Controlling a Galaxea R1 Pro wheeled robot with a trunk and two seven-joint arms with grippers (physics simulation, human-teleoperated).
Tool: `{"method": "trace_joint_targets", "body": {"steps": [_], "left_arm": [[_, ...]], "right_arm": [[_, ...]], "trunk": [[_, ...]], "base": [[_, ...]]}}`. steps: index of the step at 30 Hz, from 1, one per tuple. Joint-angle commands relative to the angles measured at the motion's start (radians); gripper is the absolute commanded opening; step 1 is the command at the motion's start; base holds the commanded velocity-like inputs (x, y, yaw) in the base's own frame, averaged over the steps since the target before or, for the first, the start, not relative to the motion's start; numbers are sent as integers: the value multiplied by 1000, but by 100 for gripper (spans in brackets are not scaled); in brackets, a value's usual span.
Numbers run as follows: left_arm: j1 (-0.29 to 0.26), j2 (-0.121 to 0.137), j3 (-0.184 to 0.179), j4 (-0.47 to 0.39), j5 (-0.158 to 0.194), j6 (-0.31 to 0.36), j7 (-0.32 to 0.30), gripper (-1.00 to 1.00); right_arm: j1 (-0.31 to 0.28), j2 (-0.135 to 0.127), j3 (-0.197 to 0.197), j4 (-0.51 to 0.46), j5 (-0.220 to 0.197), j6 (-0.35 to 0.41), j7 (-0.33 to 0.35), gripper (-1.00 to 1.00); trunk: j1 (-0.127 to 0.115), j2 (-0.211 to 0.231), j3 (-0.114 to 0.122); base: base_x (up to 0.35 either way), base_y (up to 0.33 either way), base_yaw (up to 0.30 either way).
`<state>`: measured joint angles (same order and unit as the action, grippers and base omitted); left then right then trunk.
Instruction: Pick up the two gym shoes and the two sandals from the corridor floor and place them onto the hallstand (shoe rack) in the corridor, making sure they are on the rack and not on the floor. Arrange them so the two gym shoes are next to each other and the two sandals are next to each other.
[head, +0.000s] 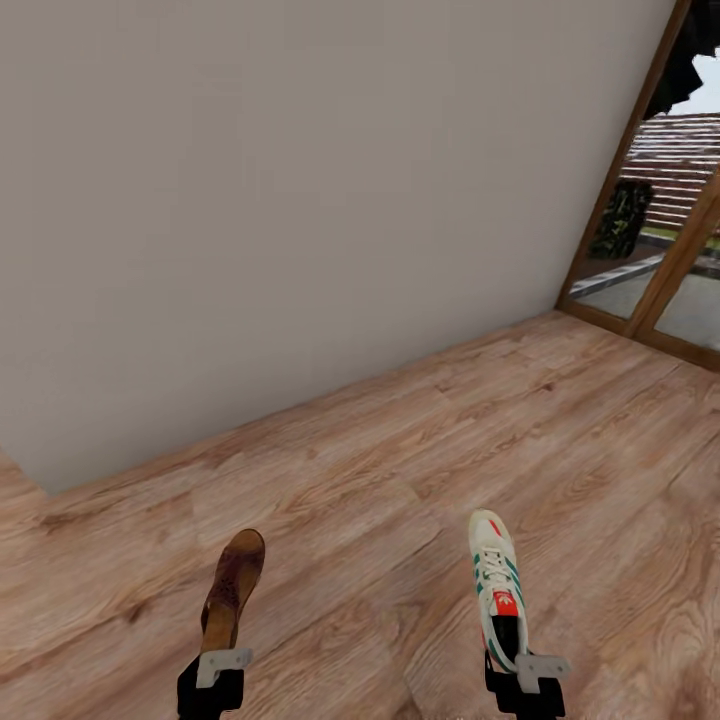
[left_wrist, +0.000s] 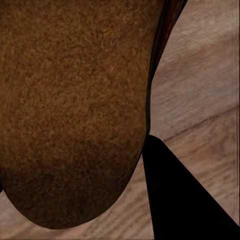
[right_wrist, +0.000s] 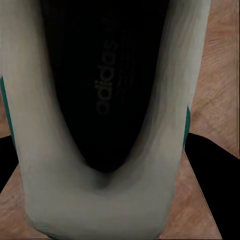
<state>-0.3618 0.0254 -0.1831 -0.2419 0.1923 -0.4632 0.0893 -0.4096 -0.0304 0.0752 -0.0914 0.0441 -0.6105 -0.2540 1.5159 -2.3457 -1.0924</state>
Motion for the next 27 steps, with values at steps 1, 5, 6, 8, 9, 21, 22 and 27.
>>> {"method": "trace_joint_targets", "body": {"steps": [1, 5, 6, 8, 9, 21, 22, 27], "left_arm": [[0, 1, -9, 0, 3, -2, 7, -100], [0, 1, -9, 0, 3, -2, 7, -100], [0, 1, -9, 0, 3, -2, 7, -100], [0, 1, -9, 0, 3, -2, 7, -100], [0, 1, -9, 0, 3, -2, 7, -100], [0, 1, -9, 0, 3, -2, 6, -100], [0, 1, -9, 0, 3, -2, 6, -100], [0, 1, -9, 0, 3, -2, 6, -100]], "right_arm": [[-1, 0, 8, 1, 5, 0, -11, -100], [-1, 0, 8, 1, 5, 0, -11, -100], [-1, 0, 8, 1, 5, 0, -11, -100], [0, 0, 8, 1, 5, 0, -10, -100], [0, 0, 8, 1, 5, 0, -10, -100], [-1, -3, 8, 0, 5, 0, -8, -100], [-1, -3, 8, -1, 5, 0, -8, -100], [-1, -6, 6, -1, 4, 0, -8, -100]], "trunk": [[0, 0, -1], [0, 0, -1], [0, 0, -1], [0, 0, -1], [0, 0, -1], [0, 0, -1], [0, 0, -1], [0, 0, -1]], "base": [[0, 0, -300], [0, 0, -300], [0, 0, -300], [0, 0, -300], [0, 0, -300], [4, 0, -300], [90, 0, -300], [205, 0, -300]]}}
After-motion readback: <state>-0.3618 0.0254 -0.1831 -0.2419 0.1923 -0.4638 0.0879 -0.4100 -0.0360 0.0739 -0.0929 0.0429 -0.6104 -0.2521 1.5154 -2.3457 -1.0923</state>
